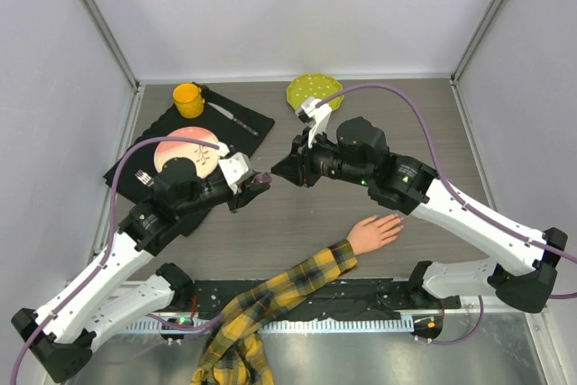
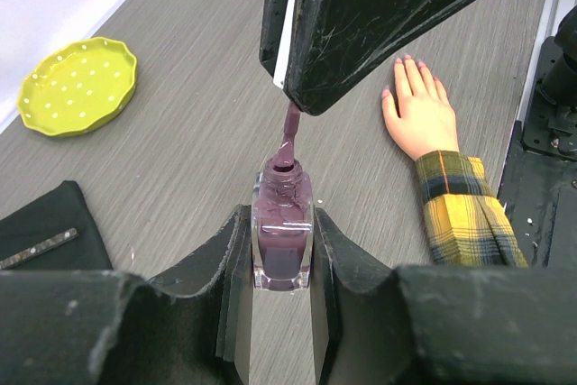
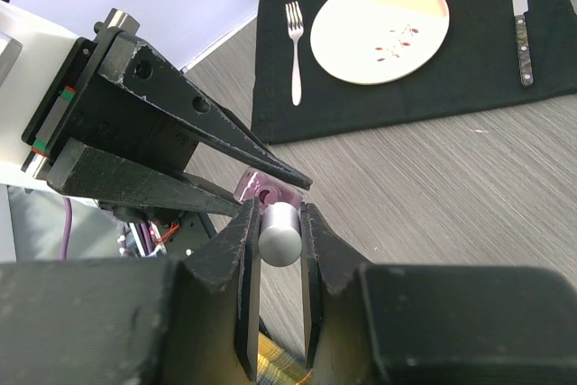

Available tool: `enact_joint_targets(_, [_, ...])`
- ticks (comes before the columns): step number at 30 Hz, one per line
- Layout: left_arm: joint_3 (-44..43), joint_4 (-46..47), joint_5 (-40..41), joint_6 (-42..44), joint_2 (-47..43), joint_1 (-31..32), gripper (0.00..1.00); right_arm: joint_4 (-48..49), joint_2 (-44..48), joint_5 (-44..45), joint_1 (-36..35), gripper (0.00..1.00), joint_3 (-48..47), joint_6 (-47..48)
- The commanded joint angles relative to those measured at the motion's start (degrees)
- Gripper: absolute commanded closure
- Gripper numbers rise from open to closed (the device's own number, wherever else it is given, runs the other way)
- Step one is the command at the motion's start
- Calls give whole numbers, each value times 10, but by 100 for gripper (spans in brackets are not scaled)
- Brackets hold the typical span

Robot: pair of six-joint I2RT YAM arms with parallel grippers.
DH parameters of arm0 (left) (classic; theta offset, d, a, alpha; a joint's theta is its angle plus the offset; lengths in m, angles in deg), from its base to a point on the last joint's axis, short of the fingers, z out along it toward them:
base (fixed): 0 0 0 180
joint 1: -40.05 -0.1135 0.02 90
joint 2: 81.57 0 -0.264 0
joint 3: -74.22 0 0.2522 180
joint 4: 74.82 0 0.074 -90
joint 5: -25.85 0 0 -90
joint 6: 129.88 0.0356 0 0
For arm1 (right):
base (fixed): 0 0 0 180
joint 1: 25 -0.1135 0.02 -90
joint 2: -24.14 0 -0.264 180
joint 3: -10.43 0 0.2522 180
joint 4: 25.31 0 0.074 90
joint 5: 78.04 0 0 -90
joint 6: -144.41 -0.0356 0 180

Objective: Paint the nails

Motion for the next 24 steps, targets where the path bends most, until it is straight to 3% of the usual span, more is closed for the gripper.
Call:
enact_joint_targets(1, [-1,23,6,7,-8,0,100,13,23,14,1,99,-24,9])
enact_joint_targets(16, [-1,31,19,3,-17,0,100,-6,41,62,1,99,-13,-2])
enact_joint_targets(21, [-7,38,4,-9,-14,0,100,-53,75,216,3,99,13,-62])
enact_joint_targets(22, [-9,39,1,-12,-13,0,100,-85,83,283,10,99,27,-80])
enact_joint_targets(24, [-17,39,-11,-21,-6,0,100,-159,98,329,26,99,38,-148])
